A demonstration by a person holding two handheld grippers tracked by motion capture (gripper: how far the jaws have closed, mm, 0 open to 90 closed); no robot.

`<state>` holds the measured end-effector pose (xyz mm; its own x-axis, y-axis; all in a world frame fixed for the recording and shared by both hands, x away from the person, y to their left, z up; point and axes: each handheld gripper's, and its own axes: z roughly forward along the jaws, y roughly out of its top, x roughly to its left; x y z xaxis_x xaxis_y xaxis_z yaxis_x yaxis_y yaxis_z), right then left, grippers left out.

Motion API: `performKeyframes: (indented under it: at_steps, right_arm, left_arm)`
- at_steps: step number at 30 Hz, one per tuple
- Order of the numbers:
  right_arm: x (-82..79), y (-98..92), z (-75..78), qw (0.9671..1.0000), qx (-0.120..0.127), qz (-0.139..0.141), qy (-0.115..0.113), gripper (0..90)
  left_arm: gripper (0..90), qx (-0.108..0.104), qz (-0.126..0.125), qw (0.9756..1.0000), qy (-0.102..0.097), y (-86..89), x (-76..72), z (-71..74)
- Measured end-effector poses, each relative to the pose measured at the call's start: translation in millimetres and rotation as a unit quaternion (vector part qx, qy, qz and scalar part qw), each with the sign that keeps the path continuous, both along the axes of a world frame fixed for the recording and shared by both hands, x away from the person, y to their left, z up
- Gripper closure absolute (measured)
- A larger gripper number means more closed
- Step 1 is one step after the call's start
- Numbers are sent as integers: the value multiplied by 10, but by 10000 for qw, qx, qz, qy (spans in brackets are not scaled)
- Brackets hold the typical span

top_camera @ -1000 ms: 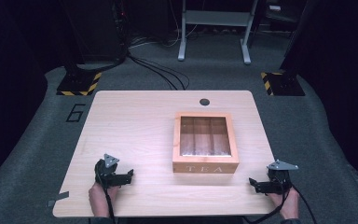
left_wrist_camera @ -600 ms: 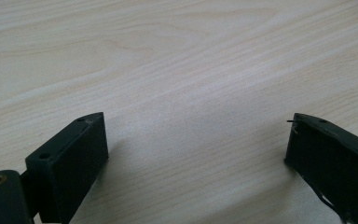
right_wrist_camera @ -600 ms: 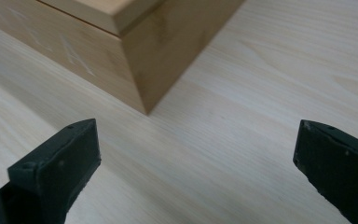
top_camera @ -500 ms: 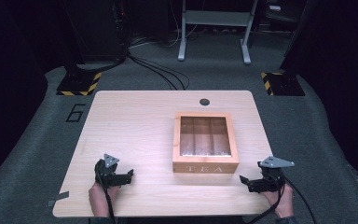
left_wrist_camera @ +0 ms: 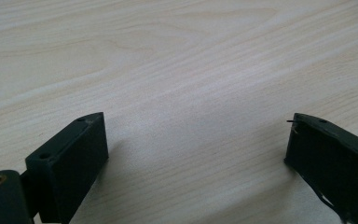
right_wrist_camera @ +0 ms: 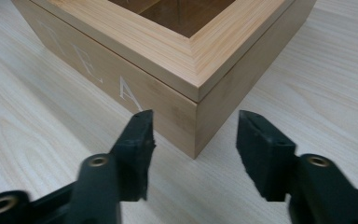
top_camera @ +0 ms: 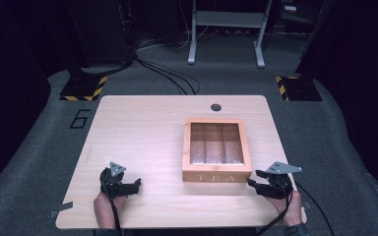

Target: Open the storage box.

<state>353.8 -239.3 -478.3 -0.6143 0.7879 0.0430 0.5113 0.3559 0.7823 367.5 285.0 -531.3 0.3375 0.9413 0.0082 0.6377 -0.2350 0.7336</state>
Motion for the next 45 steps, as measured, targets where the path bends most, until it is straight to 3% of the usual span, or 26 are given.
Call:
performKeyframes:
  at_steps: [4,6,11,12,16,26,45]
  right_arm:
    - [-20,-17,3,10000,-21,10,-13,692]
    - [-35,-16,16,10000,8,-50,-63,852]
    - [-41,-16,32,9999,-37,17,-137,898]
    - [-55,-38,36,9999,115,-13,-128,899]
    - [-56,-43,53,9997,154,-1,-169,899]
    - [-45,9,21,9998,118,86,-168,900]
    - [-77,3,1,9993,129,-15,-349,900]
  left_arm:
    - [53,-2,1,10000,2,0,0,0]
    - [53,-2,0,10000,2,0,1,0]
    - [53,-1,0,10000,2,0,0,0]
    - [53,0,-1,10000,2,0,1,0]
    - [53,-5,2,10000,0,0,1,0]
    - [53,-2,-1,10000,2,0,0,0]
    - [53,-3,1,10000,1,0,1,0]
